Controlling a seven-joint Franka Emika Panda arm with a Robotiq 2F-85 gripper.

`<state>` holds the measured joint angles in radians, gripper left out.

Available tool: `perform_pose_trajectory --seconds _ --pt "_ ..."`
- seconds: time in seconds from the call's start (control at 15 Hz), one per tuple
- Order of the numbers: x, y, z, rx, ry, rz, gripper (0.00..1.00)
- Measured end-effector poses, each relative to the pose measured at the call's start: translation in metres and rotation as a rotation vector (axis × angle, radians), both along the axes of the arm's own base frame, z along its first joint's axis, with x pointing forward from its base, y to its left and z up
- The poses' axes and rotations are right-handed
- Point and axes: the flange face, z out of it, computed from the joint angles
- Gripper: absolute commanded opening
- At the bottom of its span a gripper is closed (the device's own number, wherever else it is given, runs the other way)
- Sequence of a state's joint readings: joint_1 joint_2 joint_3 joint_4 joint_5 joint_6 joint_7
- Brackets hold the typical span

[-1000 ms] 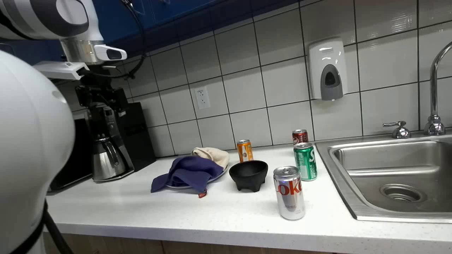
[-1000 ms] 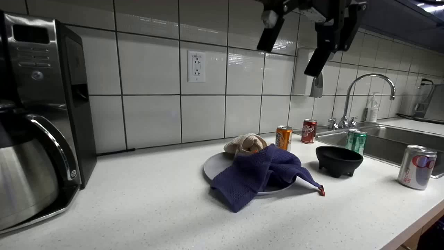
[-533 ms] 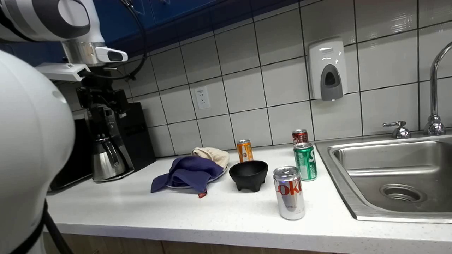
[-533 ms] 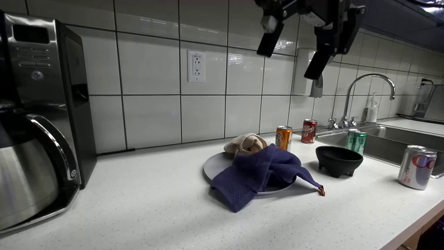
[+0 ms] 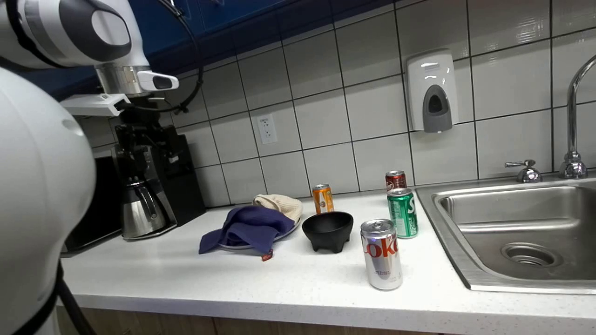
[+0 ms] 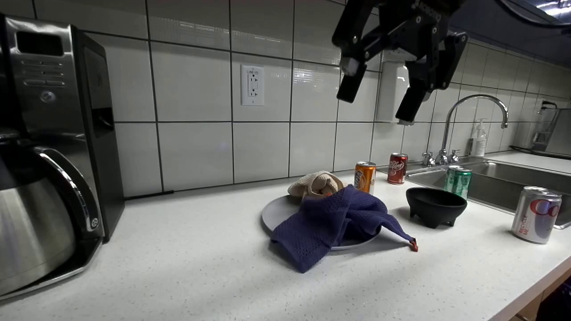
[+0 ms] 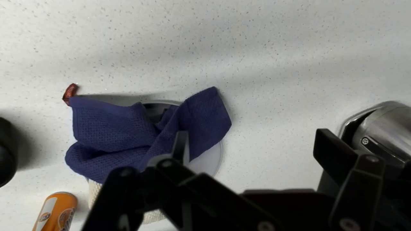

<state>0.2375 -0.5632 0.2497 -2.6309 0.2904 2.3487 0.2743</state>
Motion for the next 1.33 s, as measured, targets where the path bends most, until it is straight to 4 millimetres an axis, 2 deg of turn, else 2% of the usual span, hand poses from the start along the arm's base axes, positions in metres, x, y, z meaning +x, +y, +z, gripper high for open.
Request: perform_pose_trajectory --seconds 0.53,1.33 --pt "0.031 -0.018 -0.037 -0.043 -0.002 -0.083 1.0" --pt "0.086 -0.039 -0.113 -0.065 0.061 -0.164 1.0"
